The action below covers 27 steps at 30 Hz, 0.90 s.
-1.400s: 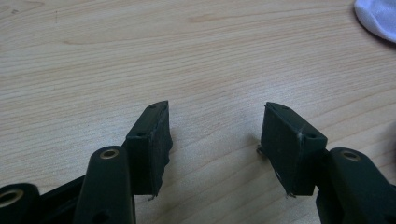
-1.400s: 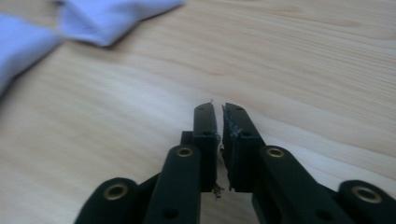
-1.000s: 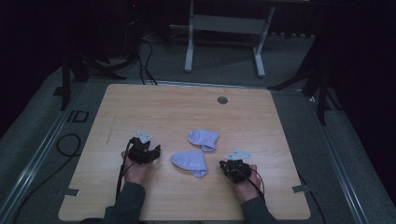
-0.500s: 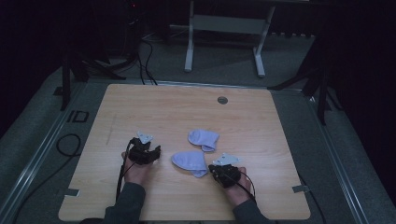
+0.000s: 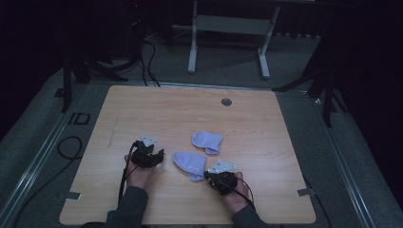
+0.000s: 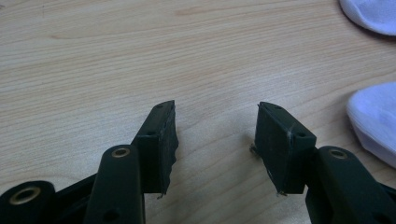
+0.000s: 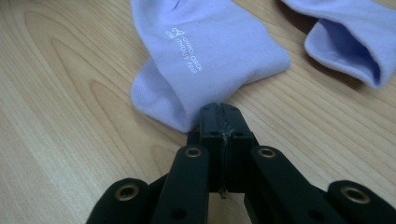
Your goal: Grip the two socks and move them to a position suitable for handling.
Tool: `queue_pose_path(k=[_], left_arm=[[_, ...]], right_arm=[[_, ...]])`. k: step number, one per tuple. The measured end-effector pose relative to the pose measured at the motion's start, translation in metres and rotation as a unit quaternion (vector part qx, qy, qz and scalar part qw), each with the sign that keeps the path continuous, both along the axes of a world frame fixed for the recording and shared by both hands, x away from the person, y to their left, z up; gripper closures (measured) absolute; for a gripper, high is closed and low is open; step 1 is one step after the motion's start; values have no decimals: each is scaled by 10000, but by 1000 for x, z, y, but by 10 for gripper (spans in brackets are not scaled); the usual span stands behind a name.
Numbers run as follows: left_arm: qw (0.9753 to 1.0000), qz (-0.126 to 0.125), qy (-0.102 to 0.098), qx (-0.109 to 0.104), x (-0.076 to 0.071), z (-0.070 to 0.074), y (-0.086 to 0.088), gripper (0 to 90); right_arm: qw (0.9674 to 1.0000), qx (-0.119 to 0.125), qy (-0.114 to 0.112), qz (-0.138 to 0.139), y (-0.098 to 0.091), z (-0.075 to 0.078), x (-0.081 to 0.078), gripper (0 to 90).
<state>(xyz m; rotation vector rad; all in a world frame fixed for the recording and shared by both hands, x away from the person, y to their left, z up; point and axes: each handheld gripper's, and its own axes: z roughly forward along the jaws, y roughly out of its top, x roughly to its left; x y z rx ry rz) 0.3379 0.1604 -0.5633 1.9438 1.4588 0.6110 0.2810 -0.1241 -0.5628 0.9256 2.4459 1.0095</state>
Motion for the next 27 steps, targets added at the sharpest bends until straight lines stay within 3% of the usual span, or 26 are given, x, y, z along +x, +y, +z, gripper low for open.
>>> queue_pose_path(k=[6, 11, 17, 27], left_arm=[[10000, -7, 6, -35, -1, 0, 0, 483], [10000, -12, 10, -34, -2, 0, 1, 483], [10000, -4, 9, -72, -3, 0, 1, 483], [10000, -9, 0, -92, -3, 0, 1, 482]], right_arm=[[9999, 79, -2, -106, -3, 4, 2, 844], [9998, 189, -5, -38, -2, 12, 6, 811], [9995, 258, 46, 169, 10, 21, 10, 785], [9987, 191, -78, 470, 39, 36, 21, 756]])
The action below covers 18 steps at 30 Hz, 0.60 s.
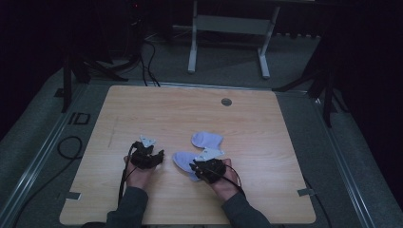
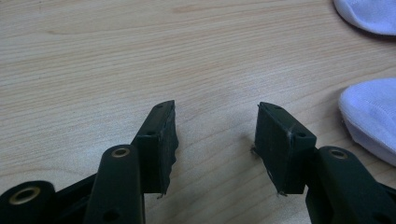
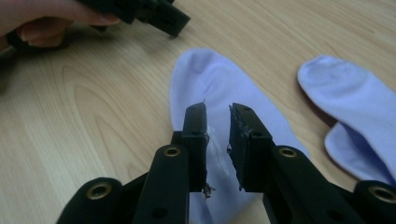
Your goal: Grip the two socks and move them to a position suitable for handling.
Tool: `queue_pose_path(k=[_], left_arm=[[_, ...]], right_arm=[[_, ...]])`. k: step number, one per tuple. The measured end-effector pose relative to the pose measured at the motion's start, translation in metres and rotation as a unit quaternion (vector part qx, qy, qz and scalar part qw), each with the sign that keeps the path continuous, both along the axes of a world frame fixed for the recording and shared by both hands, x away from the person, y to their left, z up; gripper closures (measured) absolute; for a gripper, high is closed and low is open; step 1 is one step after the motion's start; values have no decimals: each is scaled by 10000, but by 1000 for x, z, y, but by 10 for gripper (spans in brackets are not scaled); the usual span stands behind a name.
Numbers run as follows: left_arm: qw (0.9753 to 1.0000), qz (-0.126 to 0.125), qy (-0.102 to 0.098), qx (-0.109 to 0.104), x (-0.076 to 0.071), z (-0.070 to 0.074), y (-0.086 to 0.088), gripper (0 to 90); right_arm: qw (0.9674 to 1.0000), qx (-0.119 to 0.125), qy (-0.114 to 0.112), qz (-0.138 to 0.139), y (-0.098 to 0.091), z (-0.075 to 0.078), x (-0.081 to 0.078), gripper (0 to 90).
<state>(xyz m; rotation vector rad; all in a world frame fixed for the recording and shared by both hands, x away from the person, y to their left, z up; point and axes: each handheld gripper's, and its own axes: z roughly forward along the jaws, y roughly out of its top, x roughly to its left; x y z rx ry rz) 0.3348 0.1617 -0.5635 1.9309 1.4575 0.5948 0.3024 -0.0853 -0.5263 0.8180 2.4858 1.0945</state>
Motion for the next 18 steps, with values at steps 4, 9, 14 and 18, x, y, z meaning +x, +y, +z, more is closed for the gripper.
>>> queue_pose_path(k=[4, 9, 14, 18], left_arm=[[10000, 3, -6, -10, 0, 0, 0, 481], [10000, -13, 0, -4, 0, 0, 1, 481], [10000, 11, -5, -23, 0, 0, 2, 481], [10000, 9, -20, -25, 0, 0, 2, 479]], right_arm=[[10000, -10, 8, 70, 8, 0, 4, 740], [9999, -6, 40, 106, 17, -3, 12, 700], [9999, 40, 84, 124, 23, -4, 18, 671], [9997, 109, 122, 184, 32, -4, 23, 645]])
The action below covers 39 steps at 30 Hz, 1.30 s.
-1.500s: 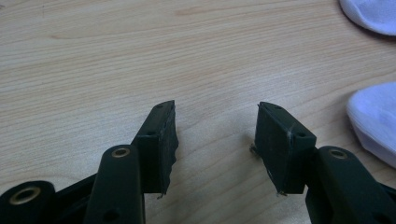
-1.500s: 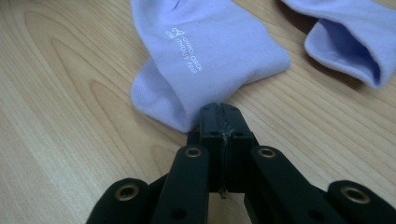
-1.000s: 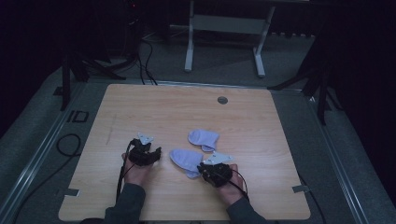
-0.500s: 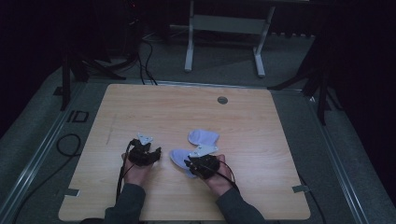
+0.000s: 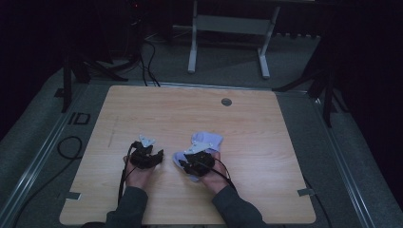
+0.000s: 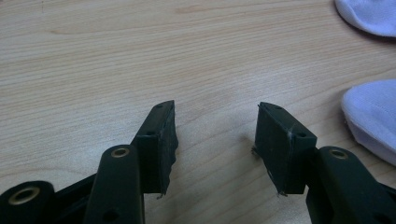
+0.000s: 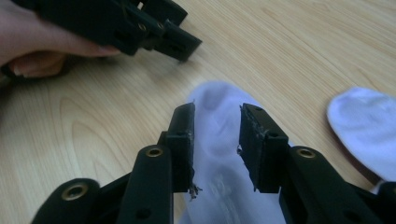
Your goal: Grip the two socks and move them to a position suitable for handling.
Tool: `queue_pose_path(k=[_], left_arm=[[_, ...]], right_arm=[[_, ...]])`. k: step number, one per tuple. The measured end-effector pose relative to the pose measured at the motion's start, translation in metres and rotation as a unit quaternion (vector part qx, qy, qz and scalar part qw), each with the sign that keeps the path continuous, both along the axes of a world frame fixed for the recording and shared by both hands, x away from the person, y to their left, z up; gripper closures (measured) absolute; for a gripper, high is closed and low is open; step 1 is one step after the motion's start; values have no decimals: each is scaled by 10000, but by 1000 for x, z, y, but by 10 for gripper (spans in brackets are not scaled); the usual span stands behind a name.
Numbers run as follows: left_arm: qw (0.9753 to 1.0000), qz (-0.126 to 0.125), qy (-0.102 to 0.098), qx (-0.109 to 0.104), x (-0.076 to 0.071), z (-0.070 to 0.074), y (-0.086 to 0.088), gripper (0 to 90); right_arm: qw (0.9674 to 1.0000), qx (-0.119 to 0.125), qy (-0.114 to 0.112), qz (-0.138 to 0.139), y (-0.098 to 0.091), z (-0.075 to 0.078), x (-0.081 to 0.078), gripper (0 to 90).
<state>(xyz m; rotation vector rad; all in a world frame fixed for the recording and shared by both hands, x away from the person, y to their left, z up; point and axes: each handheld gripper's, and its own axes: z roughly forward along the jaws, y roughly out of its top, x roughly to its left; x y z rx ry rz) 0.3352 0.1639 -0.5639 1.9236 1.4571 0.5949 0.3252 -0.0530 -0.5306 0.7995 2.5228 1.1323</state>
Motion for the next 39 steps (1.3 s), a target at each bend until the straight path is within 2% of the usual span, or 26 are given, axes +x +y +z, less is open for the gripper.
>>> queue_pose_path(k=[4, 11, 20, 23, 27, 29, 39], left_arm=[[10000, 4, -4, 11, 0, 0, 0, 478], [10000, -5, -1, -6, 0, 0, 1, 478], [10000, -2, 4, 11, 1, 0, 1, 478], [10000, -4, 8, 10, 1, 0, 1, 477], [10000, -1, 3, 13, 1, 0, 1, 477], [10000, -7, 10, 19, 1, 0, 1, 477], [10000, 4, 4, 19, 1, 0, 1, 477]], right_arm=[[10000, 46, 21, -5, 10, 0, 5, 629], [9999, -41, 113, 4, 27, -4, 15, 590], [9989, -354, 295, 0, 43, -16, 25, 558], [9986, -387, 356, -46, 45, -19, 28, 624], [9989, -329, 320, -91, 43, -16, 28, 803], [9990, -253, 342, -111, 41, -14, 29, 852], [9994, 56, 283, -179, 27, 2, 27, 877]])
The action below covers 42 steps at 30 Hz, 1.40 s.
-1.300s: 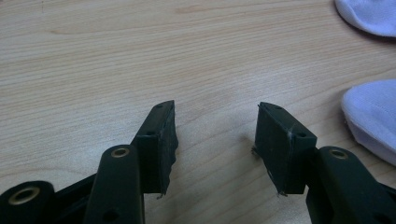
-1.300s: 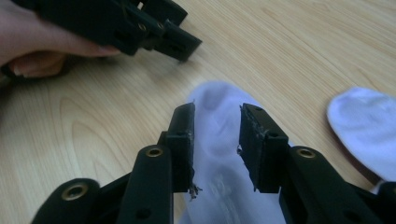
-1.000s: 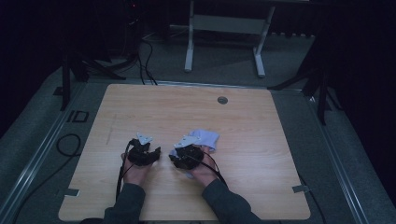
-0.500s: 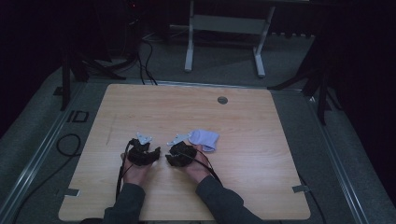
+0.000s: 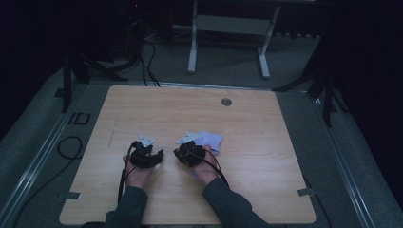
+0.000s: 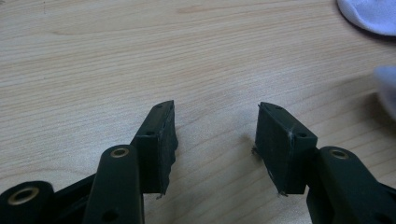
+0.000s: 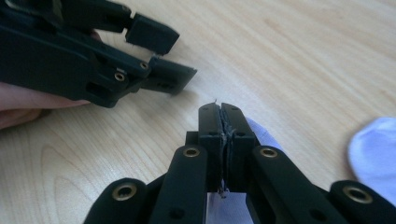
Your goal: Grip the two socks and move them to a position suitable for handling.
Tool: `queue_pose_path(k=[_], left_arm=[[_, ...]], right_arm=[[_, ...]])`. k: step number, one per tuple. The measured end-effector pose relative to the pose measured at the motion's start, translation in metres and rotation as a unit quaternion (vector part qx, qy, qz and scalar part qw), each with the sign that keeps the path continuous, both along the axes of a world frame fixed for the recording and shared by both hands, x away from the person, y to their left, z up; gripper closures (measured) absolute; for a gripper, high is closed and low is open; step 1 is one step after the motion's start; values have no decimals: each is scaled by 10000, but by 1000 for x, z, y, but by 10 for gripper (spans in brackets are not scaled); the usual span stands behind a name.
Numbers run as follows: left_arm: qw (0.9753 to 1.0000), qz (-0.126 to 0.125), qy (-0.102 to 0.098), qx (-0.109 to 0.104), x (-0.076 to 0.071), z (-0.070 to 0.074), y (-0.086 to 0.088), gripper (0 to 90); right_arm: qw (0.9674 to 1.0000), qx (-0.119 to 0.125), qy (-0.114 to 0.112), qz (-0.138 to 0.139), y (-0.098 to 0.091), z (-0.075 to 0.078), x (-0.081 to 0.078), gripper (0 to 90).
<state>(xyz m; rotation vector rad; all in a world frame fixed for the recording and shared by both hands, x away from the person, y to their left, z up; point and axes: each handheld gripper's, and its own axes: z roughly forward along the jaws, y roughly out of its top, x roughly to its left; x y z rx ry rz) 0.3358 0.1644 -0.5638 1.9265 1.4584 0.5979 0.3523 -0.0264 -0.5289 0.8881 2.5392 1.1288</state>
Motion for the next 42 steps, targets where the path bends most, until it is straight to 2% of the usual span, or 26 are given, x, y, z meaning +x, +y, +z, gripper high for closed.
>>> queue_pose_path(k=[10, 16, 22, 25, 26, 29, 32, 37, 38, 42], left_arm=[[10000, 5, 39, 48, 0, 1, -1, 480], [9999, -59, 88, -17, -2, 2, -4, 523], [9993, -381, -36, -20, -9, 8, -13, 597], [9976, -664, -180, -118, -17, 11, -22, 654], [9962, -809, -253, -183, -20, 12, -27, 679], [9923, -1160, -392, -202, -27, 13, -40, 743], [9862, -1563, -504, -191, -34, 14, -54, 806], [9748, -2160, -452, -317, -41, 10, -78, 889], [9718, -2295, -449, -302, -41, 9, -82, 891], [9655, -2542, -447, -341, -44, 8, -92, 893]], right_arm=[[9987, 370, -210, -296, -24, 24, -3, 877], [9975, 507, -243, -431, -33, 29, -3, 877], [9973, 518, -267, -455, -38, 26, -5, 878], [9970, 537, -263, -488, -40, 26, -5, 878], [9969, 541, -275, -495, -40, 26, -5, 878], [9965, 568, -295, -538, -42, 27, -5, 879], [9961, 598, -303, -566, -42, 28, -4, 879], [9959, 618, -309, -588, -43, 29, -4, 879], [9958, 619, -308, -594, -44, 29, -4, 879], [9956, 633, -307, -615, -44, 29, -4, 879]])
